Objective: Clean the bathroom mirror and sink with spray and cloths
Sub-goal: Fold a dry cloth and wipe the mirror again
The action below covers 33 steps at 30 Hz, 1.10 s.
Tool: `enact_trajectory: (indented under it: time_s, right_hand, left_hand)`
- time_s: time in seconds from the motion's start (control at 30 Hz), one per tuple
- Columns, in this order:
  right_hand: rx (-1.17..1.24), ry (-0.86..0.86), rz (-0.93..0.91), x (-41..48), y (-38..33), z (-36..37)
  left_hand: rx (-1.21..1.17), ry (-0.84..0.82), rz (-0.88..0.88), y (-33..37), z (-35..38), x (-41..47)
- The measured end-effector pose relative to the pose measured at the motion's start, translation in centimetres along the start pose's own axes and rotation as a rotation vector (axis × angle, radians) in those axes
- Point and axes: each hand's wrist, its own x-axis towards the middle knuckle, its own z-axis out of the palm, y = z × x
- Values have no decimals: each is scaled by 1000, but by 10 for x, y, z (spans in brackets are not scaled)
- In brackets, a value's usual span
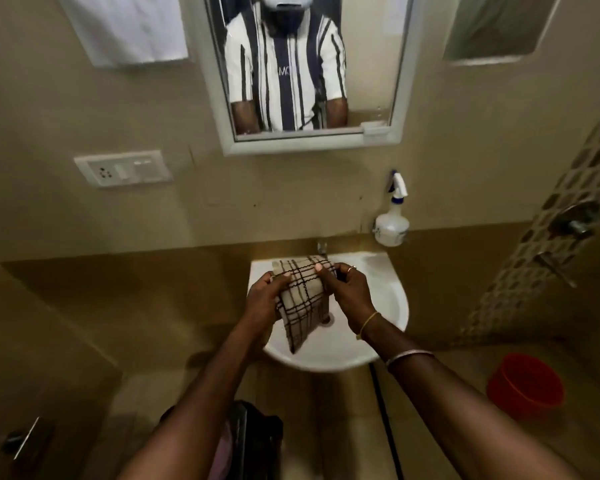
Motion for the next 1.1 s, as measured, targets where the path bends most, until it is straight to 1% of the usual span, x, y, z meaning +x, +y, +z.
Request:
enact_trajectory:
  time_s: [0.07, 0.2, 0.3, 0.37, 0.4, 0.47, 0.53, 0.57, 0.6, 0.67, 0.77, 0.9, 0.97, 1.1]
  right_hand:
    - [9, 34, 10, 13, -8, -16]
    - [113, 131, 150, 21, -6, -42]
    - [111, 226, 225, 18, 5, -51]
    - [202, 219, 290, 16, 10, -52]
    - [267, 202, 353, 17, 14, -51]
    - [489, 193, 518, 18, 24, -48]
    - [833, 156, 650, 12, 36, -40]
    - [975, 140, 673, 8, 42, -34]
    - [1048, 149, 682, 4, 48, -28]
    - [1107, 183, 668, -1, 56, -14]
    - [1182, 176, 602, 8, 50, 4]
    - [1316, 219, 373, 49, 16, 7]
    - [1306, 235, 298, 72, 2, 6]
    - [1223, 223, 249, 98, -19, 12]
  left_hand:
    - [-57, -16, 9, 11, 26, 4]
    - [-277, 39, -43, 26, 64, 13]
    - [-407, 23, -31, 36, 82, 16]
    - [-473, 0, -23, 38, 92, 16]
    - [-497, -4, -17, 38, 97, 17]
    - [-555, 8, -10, 36, 104, 18]
    - [-648, 8, 0, 35, 109, 19]
    - [-696, 11, 2, 36, 113, 20]
    - [-752, 13, -6, 36, 116, 22]
    - [-847, 3, -13, 34, 120, 30]
    - [-915, 34, -11, 29, 119, 44]
    - [-895, 65, 38, 31, 103, 63]
    - [-844, 76, 72, 32, 87, 74]
    - [-790, 59, 85, 31, 61, 94]
